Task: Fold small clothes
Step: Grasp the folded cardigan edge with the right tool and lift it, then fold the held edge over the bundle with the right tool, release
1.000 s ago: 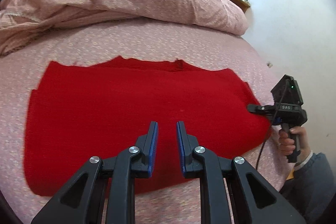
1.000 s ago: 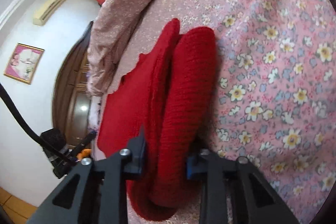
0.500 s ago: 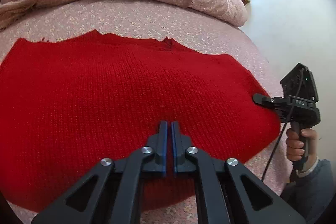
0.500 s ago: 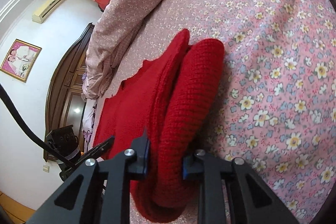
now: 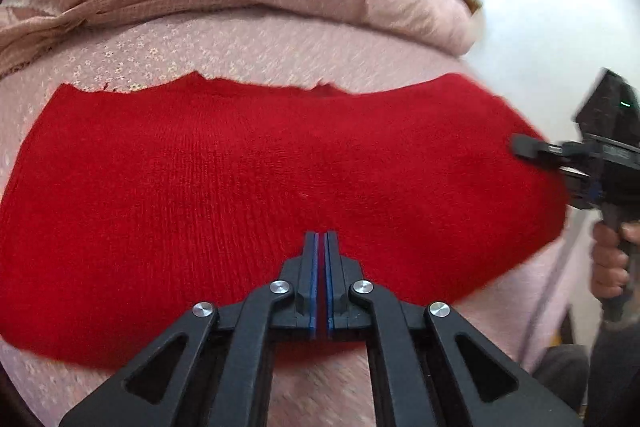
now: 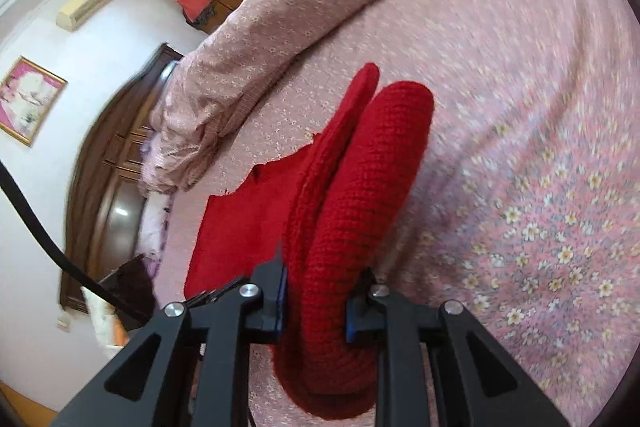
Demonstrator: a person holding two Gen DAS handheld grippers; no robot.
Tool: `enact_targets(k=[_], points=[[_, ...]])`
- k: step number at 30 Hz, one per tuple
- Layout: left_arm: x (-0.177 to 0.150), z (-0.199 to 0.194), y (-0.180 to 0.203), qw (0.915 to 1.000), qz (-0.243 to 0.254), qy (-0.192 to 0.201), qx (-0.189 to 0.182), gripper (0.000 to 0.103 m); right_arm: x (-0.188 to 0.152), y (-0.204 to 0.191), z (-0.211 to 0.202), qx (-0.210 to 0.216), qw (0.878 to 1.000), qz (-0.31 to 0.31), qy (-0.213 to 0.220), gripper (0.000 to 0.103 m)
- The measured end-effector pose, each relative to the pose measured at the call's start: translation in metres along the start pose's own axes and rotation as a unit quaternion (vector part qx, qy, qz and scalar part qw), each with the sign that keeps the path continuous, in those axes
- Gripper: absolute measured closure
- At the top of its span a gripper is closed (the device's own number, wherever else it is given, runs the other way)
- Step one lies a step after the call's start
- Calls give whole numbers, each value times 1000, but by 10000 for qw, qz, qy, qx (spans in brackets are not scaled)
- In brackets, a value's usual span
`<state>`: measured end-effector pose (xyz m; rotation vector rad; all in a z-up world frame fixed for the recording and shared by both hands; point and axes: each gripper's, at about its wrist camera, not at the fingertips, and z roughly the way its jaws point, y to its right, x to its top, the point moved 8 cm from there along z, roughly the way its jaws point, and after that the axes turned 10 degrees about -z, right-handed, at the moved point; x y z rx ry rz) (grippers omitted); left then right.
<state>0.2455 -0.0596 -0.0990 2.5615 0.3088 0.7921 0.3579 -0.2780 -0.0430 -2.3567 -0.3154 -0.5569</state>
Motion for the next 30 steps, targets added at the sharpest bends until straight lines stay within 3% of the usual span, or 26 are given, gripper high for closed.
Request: enact_targets(k=[4, 9, 12, 18, 22, 27, 30], points=[[-27, 18, -5, 9995, -194, -251, -34, 103, 16, -35, 1, -595, 9976, -181, -307, 83], [-21, 1, -8, 9995, -287, -77, -125, 103, 27, -82, 1, -1167, 9911, -449, -456, 83], [-17, -37, -16, 9993, -13, 359, -115, 103, 33, -111, 5, -1492, 9852, -638, -550, 83], [10, -104, -74, 9952, -155, 954, 161, 103, 47, -164, 24, -2000, 9728, -932, -701, 83], [14, -130, -126, 9926, -760, 938, 143, 103, 51, -195, 47, -2184, 9660, -1159, -754, 83], [12, -165, -173, 9852, -1106, 1301, 175, 103, 46, -239, 100, -2513, 9504, -1586, -916, 83], [3, -167, -205, 9834, -1350, 1164, 349, 103, 34, -258, 141, -2686, 9418, -1680, -1121, 83]])
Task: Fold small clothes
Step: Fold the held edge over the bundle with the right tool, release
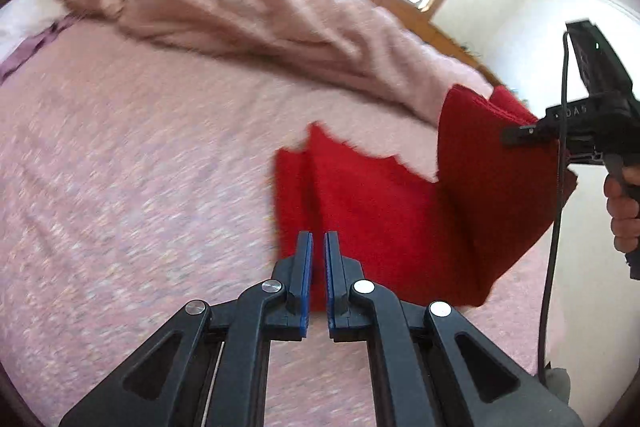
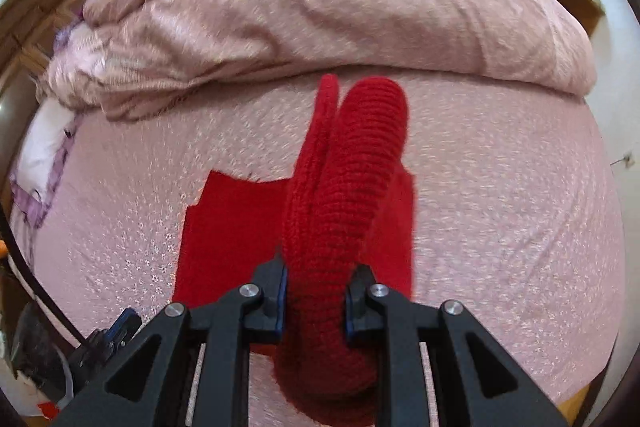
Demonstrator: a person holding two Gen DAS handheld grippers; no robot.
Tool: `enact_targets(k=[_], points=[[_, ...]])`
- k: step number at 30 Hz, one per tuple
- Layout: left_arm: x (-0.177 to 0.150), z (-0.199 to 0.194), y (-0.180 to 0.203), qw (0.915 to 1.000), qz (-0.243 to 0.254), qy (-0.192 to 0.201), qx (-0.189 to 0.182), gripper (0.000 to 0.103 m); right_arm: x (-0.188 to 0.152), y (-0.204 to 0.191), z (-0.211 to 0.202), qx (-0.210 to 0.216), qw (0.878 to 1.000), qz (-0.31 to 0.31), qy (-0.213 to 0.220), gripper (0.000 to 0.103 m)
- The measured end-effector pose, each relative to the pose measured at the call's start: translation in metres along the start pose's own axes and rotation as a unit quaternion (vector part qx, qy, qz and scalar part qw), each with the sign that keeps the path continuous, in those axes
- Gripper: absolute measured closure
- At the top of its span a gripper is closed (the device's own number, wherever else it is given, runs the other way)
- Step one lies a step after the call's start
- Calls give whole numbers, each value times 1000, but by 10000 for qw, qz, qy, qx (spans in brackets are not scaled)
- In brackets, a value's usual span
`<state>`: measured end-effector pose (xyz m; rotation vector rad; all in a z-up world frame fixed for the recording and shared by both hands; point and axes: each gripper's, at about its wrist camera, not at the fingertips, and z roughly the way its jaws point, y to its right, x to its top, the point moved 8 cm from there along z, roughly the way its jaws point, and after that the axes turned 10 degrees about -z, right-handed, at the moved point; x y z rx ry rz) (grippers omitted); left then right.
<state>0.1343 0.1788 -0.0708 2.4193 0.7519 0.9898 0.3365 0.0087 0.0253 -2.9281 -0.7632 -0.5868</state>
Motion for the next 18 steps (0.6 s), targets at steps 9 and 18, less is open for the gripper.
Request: enact_targets(k=[9, 18], points=[[-7, 3, -42, 9990, -85, -168, 395, 103, -7, -97, 87, -404, 9965, -442, -588, 83], [-1, -10, -35, 9994, -35, -7, 356, 103, -10, -120, 106, -260, 9968, -359, -664, 71]])
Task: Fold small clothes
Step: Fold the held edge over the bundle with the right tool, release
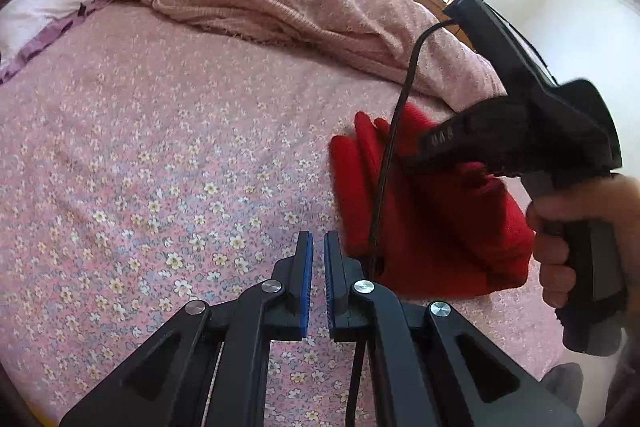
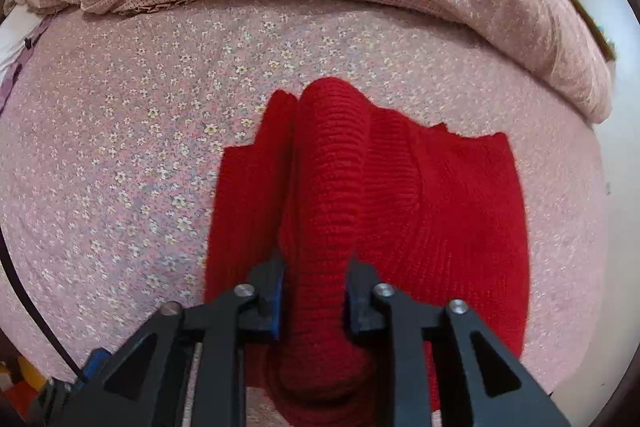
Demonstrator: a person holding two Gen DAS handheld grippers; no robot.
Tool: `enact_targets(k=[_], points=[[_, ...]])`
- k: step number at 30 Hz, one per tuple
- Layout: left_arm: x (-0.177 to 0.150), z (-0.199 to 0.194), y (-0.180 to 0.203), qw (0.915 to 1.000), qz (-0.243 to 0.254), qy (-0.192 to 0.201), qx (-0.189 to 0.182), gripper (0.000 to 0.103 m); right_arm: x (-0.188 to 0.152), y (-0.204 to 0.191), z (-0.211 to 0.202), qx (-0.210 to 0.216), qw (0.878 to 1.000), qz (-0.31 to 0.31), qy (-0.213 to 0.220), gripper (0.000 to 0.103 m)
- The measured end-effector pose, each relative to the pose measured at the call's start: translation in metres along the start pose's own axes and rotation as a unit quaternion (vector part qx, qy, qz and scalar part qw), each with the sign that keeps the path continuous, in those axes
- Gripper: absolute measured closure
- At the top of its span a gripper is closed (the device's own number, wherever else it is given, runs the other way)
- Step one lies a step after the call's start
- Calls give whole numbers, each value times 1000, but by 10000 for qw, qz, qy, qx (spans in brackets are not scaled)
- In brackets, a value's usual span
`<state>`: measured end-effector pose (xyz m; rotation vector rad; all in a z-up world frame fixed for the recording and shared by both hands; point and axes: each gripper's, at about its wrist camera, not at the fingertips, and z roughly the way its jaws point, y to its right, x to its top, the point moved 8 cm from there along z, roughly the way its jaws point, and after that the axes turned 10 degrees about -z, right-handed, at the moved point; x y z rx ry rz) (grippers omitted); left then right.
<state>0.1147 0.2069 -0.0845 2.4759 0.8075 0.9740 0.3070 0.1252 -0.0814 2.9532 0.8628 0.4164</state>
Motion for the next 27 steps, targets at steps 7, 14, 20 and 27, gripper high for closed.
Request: enact_targets(k=[7, 14, 20, 27], points=[[-4, 0, -2, 10000, -43, -34, -13, 103, 14, -12, -44, 1837, 9789, 240, 864, 69], [-2, -2, -3, 9997, -167, -95, -126, 97, -7, 46, -83, 1933, 9714, 42, 1377, 67], [8, -1, 3, 9965, -554, -222, -591, 70, -57, 115, -124, 1604, 9616, -98, 2225, 49], [6, 26, 49, 9639, -1482, -1045, -1952, 47, -153, 165, -108, 742, 9523, -410, 2932, 42]])
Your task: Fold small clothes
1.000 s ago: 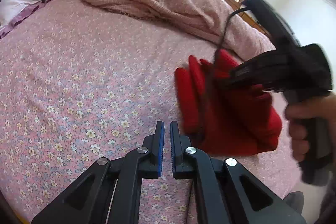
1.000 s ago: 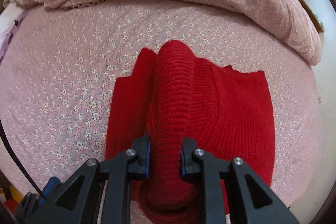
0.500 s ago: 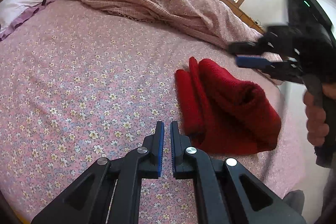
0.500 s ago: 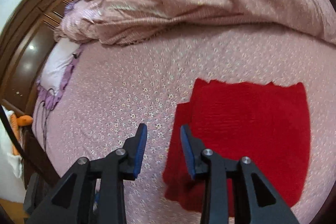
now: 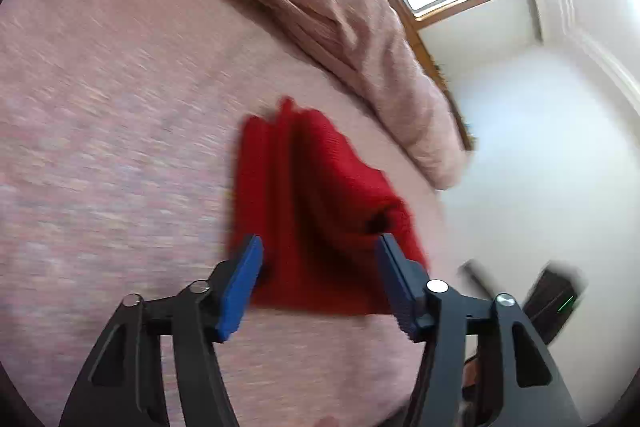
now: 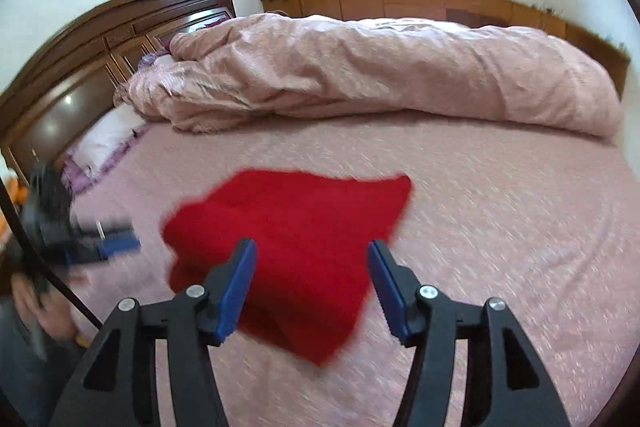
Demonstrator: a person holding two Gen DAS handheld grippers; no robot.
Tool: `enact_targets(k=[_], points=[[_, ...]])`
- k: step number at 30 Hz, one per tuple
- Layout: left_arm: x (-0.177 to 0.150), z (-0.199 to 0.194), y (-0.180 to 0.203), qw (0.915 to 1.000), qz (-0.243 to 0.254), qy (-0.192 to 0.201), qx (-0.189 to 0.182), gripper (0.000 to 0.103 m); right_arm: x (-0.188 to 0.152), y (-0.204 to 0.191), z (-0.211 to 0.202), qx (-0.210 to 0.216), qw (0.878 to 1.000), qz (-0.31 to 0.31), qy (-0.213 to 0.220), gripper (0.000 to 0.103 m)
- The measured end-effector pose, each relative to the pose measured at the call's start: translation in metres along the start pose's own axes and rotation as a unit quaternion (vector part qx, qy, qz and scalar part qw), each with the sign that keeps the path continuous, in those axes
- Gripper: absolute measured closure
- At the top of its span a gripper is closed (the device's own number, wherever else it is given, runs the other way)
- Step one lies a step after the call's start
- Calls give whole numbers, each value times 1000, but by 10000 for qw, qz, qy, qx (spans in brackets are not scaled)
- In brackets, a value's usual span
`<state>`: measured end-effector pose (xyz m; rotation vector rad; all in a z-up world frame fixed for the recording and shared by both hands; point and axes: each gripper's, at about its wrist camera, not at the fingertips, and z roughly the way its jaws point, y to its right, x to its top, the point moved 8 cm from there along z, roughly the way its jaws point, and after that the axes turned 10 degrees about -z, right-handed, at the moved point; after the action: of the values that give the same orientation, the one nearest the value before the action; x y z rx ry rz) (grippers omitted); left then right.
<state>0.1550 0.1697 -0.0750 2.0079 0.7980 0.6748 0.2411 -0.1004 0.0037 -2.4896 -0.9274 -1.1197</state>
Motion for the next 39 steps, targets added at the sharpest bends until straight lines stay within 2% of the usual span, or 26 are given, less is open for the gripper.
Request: enact_targets(k=[4, 6, 9, 12, 17, 19, 20, 21, 25, 29, 31, 34, 35, 37, 38, 39], points=[[-3, 35, 25, 9995, 26, -297, -135, 46, -50, -6, 11, -95, 9998, -162, 106, 42], [-1, 49, 31, 9992, 85, -384, 0, 44, -64, -14, 22, -81, 9993, -323, 160, 42], [5, 66, 35, 9989, 130, -405, 213, 41, -74, -14, 29, 130, 9989, -245, 369, 42], [8, 83, 34, 9974, 167, -519, 464, 37, -76, -7, 38, 361, 9990, -67, 254, 42], [7, 110, 26, 9958, -187, -747, 504, 36, -81, 6, 45, 235, 9994, 144, 230, 37], [8, 113, 27, 9965, -261, -618, 507, 47, -84, 3, 45, 213, 9993, 206, 249, 35], [9, 113, 28, 9967, -217, -554, 555, 66, -83, 0, 47, 203, 9993, 183, 264, 34], [11, 112, 32, 9969, -132, -467, 618, 77, -82, -3, 50, 149, 9995, 143, 258, 31], [17, 102, 67, 9989, 356, -61, 282, 82, -78, -11, 67, -73, 9996, 264, 107, 29], [22, 85, 111, 9951, 924, 293, -182, 82, -63, -17, 76, -306, 9984, 435, 193, 29], [22, 76, 124, 9913, 1217, 465, -210, 82, -51, -21, 74, -410, 9979, 397, 317, 29], [25, 62, 123, 9887, 1360, 589, -246, 82, -33, -30, 80, -737, 9964, 224, 348, 29], [25, 53, 118, 9883, 1384, 601, -215, 82, -30, -35, 84, -711, 9967, 195, 348, 29], [30, 53, 111, 9880, 1417, 616, -69, 82, -26, -40, 91, -1140, 9932, -80, 220, 31], [32, 51, 101, 9881, 1400, 638, 33, 82, -29, -34, 90, -1582, 9870, -193, 201, 40], [33, 49, 92, 9884, 1380, 633, 107, 82, -34, -29, 90, -1727, 9846, -190, 177, 38]])
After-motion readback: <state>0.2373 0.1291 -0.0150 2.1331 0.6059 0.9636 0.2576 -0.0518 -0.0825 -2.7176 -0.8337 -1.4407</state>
